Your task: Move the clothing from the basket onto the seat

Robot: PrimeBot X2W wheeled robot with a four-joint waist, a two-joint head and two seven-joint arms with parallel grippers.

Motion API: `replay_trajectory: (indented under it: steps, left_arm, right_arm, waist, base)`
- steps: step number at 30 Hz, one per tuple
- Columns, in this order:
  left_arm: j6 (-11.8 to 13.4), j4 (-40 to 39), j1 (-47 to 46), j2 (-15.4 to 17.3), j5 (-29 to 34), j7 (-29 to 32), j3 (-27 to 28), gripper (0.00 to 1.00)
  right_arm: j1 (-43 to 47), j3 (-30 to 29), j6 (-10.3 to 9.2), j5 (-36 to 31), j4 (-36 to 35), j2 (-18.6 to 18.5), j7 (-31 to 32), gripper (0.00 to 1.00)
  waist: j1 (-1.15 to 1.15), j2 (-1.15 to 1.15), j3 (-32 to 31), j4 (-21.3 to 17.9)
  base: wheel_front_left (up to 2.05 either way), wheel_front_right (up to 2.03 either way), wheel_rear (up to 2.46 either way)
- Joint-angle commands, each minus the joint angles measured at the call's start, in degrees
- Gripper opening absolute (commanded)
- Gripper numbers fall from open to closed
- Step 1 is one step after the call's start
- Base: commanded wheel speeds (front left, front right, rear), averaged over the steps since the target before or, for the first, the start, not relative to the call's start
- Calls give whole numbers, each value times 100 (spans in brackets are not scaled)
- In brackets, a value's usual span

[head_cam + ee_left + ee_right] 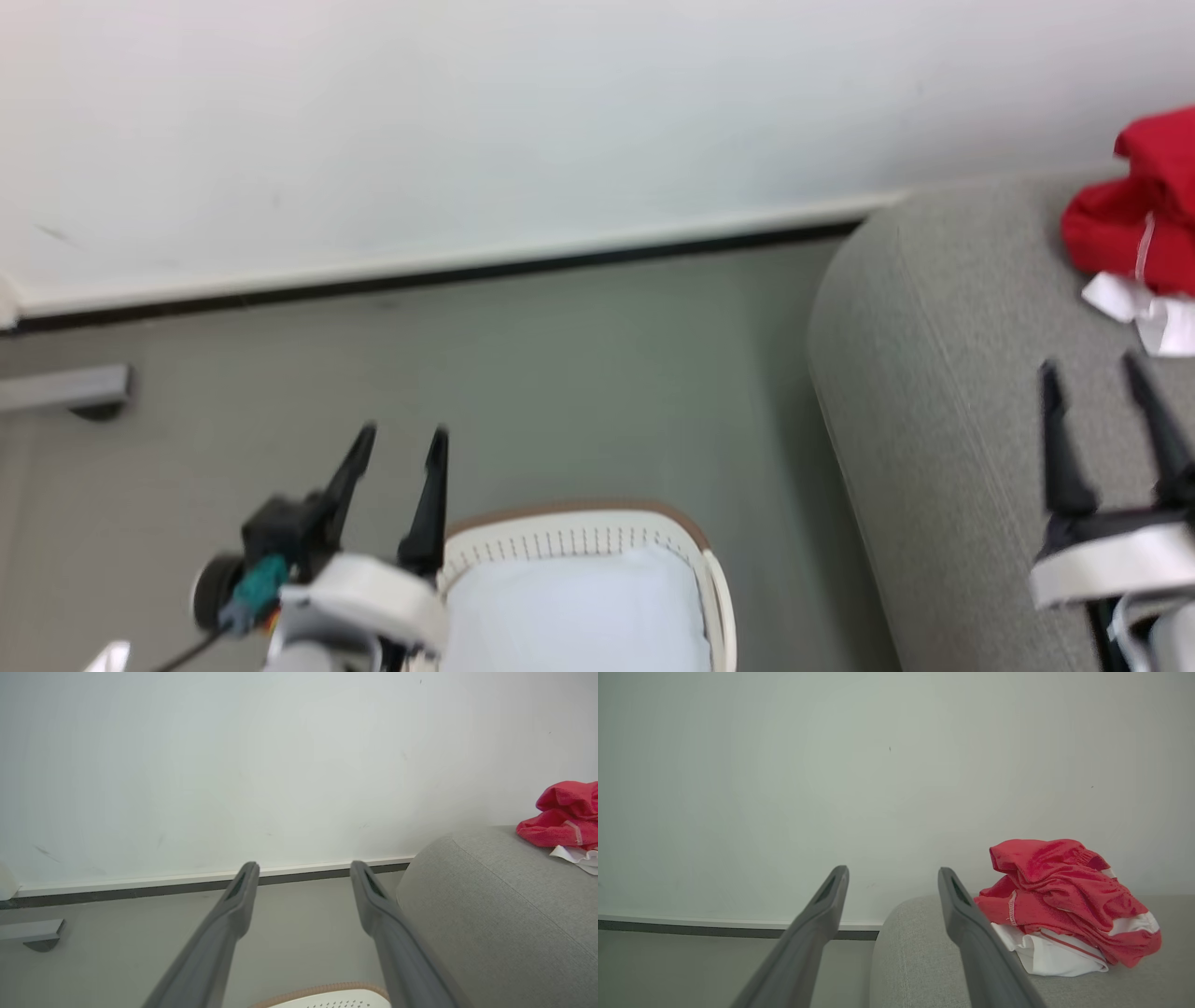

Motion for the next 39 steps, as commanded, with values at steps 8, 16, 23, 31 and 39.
replay_trajectory:
  steps: [8,16,23,31,39]
  left_arm:
    - [-86,-32,1077,-175,484,-3,614,100]
    - [-355,46,1710,-542,882,-4,1240,100]
    - [-618,73,2002,-860,1241,-4,1733,100]
    - [-950,120,2051,-1128,1546,-4,2015,100]
    - [-1166,213,1982,-1261,1738,-4,2234,100]
  right_arm:
    - [879,94,-15,-159,-52,390,4,100]
    - [1434,91,-15,-263,-66,643,4,100]
    - [1725,152,-15,-263,28,732,4,100]
    - [1707,174,-15,-228,123,761,4,100]
    - [1706,203,-15,-115,173,765,4,100]
  waist:
    - [3,0,-717,264]
    - [3,0,-898,327]
    - [3,0,-1007,315]
    - [3,0,-992,335]
    - [3,0,-951,319]
  base:
    - [0,0,0]
    - [0,0,0]
    - [0,0,0]
    - [0,0,0]
    - [0,0,0]
